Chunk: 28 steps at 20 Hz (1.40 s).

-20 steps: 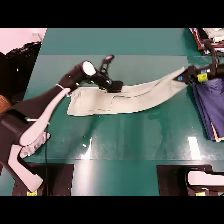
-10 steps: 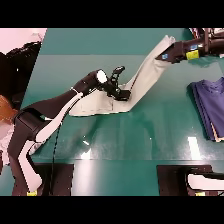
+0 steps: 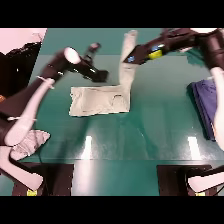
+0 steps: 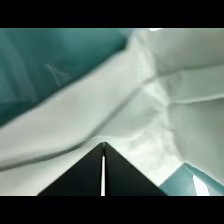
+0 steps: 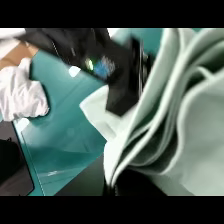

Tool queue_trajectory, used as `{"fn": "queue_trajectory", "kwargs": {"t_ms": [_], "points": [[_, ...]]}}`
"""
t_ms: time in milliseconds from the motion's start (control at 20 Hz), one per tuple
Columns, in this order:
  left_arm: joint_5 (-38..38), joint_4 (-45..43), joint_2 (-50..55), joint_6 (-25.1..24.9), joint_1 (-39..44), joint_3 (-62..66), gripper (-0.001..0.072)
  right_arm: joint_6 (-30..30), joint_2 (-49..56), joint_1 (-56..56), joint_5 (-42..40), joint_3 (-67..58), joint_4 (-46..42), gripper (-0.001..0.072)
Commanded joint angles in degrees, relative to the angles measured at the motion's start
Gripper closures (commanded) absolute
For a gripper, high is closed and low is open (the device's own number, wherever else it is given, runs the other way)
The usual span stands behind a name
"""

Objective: Fold the shirts.

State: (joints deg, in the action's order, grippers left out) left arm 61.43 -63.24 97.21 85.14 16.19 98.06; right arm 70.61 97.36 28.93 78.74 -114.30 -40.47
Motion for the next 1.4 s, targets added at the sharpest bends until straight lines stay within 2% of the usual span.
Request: {"fn": "queue_trajectory", "kwargs": {"t_ms": [0,50,100,150,200,300,350,400,600,850,900,1000,1250,1350], "points": [[3.45,-6.23,-9.92,-0.61,-11.08,0.02,0.0684,-2.71,7.58,11.19,-11.02,-4.11,0.48,0.0694],[3.82,-6.25,-12.52,-1.66,-14.1,0.02,0.0684,-4.2,9.49,14.25,-15.37,-4.11,0.48,0.0684],[4.11,-6.23,-14.56,-1.62,-16.59,0.02,0.0684,-6.56,11.43,17.25,-18.91,-4.11,0.48,0.0528],[4.42,-6.23,-16.41,-1.62,-18.91,0.02,0.0683,-7.91,13.0,19.5,-20.7,-4.11,0.39,0.0336],[4.85,-6.23,-17.84,-1.62,-20.7,0.02,0.0684,-8.15,14.29,21.07,-20.96,-4.11,0.33,0.022],[5.97,-6.23,-19.67,-1.64,-23.23,0.02,0.0683,-8.09,14.93,21.42,-17.35,-4.09,-0.85,0.0228],[6.67,-6.25,-19.98,-1.64,-23.89,0.02,0.0683,-7.63,14.34,20.48,-14.73,-3.96,-2.16,0.0266],[7.5,-6.25,-20.02,-1.66,-24.15,0.02,0.0683,-6.29,12.76,18.8,-12.41,-2.29,-3.63,0.0272],[10.01,-5.31,-19.82,-3.08,-24.02,-0.15,0.0684,-2.78,4.74,8.46,-7.08,10.86,-10.8,0.0272],[10.01,-5.25,-19.82,-3.08,-24.02,-0.15,0.0683,3.5,-0.04,-7.69,-9.31,27.32,-10.03,0.027],[10.01,-5.18,-19.82,-3.08,-24.02,-0.15,0.0683,4.66,0.07,-9.73,-9.84,29.49,-10.03,0.0247],[10.1,-5.11,-19.8,-3.08,-24.02,-0.15,0.0683,5.03,0.11,-12.9,-12.07,34.1,-9.11,0.0096],[9.99,-5.03,-19.74,-3.08,-24.02,-0.15,0.0683,4.9,0.17,-13.62,-18.51,42.8,0.74,0.0094],[9.97,-4.68,-19.52,-3.08,-24.02,-0.15,0.0683,4.81,1.97,-11.91,-18.14,41.75,1.86,0.0139]]}}
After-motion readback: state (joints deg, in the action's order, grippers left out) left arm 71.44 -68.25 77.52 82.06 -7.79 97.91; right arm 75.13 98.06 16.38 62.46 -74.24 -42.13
